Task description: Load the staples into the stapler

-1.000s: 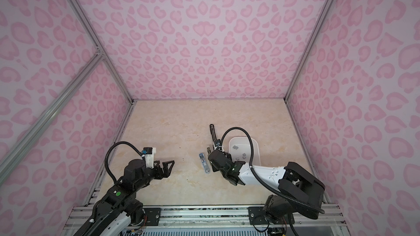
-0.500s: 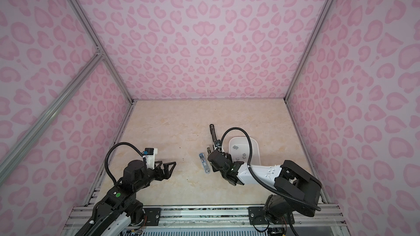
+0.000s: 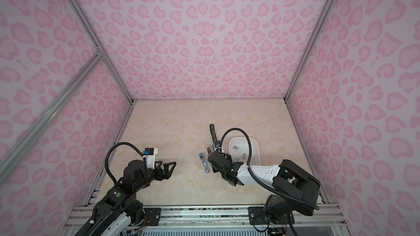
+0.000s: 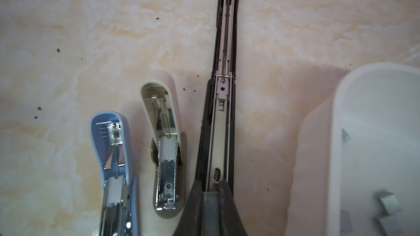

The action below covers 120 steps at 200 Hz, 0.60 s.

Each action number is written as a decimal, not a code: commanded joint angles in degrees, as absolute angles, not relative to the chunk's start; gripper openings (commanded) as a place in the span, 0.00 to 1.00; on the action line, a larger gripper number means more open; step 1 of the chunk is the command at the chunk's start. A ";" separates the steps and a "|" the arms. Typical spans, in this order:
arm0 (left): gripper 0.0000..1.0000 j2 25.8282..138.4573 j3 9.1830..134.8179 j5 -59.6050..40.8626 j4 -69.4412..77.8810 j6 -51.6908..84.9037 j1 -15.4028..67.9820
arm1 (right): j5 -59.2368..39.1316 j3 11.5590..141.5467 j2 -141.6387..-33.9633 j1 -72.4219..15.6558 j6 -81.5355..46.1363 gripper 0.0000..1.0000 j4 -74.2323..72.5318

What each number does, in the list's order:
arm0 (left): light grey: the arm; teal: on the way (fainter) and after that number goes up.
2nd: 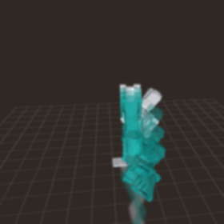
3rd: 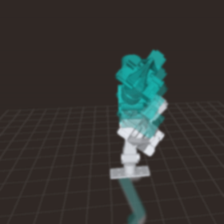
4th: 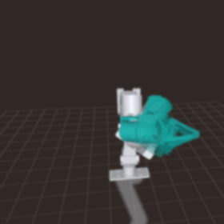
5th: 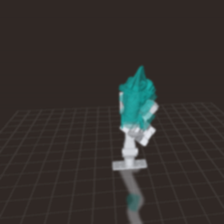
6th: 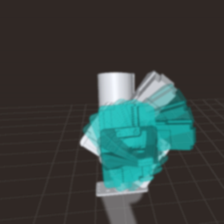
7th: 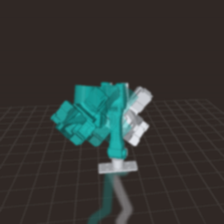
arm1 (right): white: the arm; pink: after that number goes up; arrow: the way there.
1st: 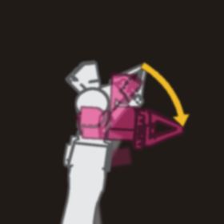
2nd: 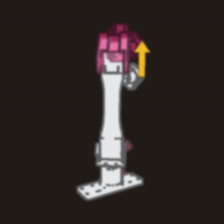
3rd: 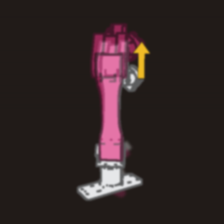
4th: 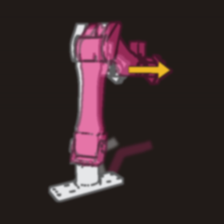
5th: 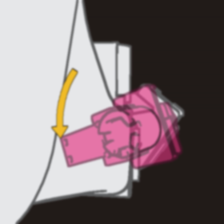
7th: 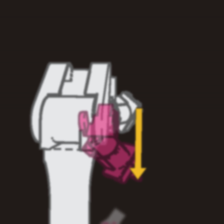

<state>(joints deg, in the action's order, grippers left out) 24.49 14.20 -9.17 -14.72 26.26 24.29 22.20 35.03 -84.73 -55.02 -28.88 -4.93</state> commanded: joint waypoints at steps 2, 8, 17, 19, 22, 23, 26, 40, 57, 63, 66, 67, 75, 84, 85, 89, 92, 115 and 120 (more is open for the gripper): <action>0.99 24.52 14.48 -9.37 -12.56 25.75 24.26 | 22.54 35.07 -84.71 -55.05 -28.57 0.08 -6.15; 0.99 24.59 14.43 -9.30 -12.50 25.75 24.31 | 22.59 35.10 -84.56 -55.08 -28.56 0.08 -6.15; 0.99 24.61 14.51 -9.27 -12.56 25.76 24.28 | 22.65 35.03 -84.26 -55.03 -28.48 0.08 -6.07; 0.99 24.61 14.55 -9.24 -12.50 25.75 24.29 | 22.67 34.99 -84.22 -55.02 -28.48 0.08 -6.06; 0.99 24.61 14.45 -9.28 -12.55 25.75 24.33 | 22.67 34.98 -84.08 -55.02 -28.44 0.08 -6.06; 0.98 24.61 14.48 -9.30 -12.56 25.75 24.34 | 22.72 34.98 -84.10 -55.02 -28.46 0.08 -6.06; 0.99 24.61 14.47 -9.24 -12.50 25.75 24.27 | 22.75 34.98 -84.03 -55.03 -28.46 0.08 -6.08; 0.99 24.65 14.50 -9.24 -12.52 25.75 24.30 | 22.85 34.83 -83.79 -55.07 -28.34 0.08 -6.06; 0.99 24.70 14.51 -9.21 -12.60 25.75 24.26 | 22.92 34.72 -83.72 -55.03 -28.33 0.08 -6.01; 0.99 24.72 14.52 -9.21 -12.61 25.77 24.30 | 23.00 34.63 -83.75 -55.10 -28.35 0.08 -5.94; 0.99 24.77 14.50 -9.19 -12.65 25.75 24.27 | 22.91 34.63 -83.73 -55.07 -28.38 0.08 -6.05; 0.99 24.73 14.50 -9.17 -12.65 25.75 24.27 | 22.93 34.63 -83.70 -55.05 -28.39 0.08 -6.01; 0.99 24.78 14.50 -9.14 -12.59 25.75 24.30 | 22.89 34.55 -83.82 -55.02 -28.34 0.08 -6.09; 0.99 24.79 14.49 -9.14 -12.58 25.78 24.27 | 23.00 34.54 -83.92 -55.06 -28.45 0.08 -6.06; 0.99 24.79 14.50 -9.14 -12.62 25.77 24.26 | 22.97 34.54 -83.93 -55.04 -28.46 0.08 -6.06; 0.99 24.79 14.51 -9.18 -12.62 25.78 24.26 | 23.02 34.54 -84.01 -55.08 -28.47 0.08 -6.06; 0.99 24.81 14.50 -9.13 -12.62 25.83 24.26 | 23.03 34.52 -84.04 -55.06 -28.45 0.08 -6.16; 0.99 24.87 14.55 -9.07 -12.48 25.84 24.33 | 23.11 34.40 -84.30 -55.01 -28.48 0.08 -6.06; 0.99 24.87 14.53 -9.07 -12.55 25.84 24.26 | 23.12 34.37 -84.21 -54.98 -28.44 0.08 -6.15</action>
<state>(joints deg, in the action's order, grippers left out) 24.75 14.20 -9.10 -14.70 25.87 24.34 22.22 34.92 -83.92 -55.00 -28.69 -4.91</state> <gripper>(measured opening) 0.987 0.120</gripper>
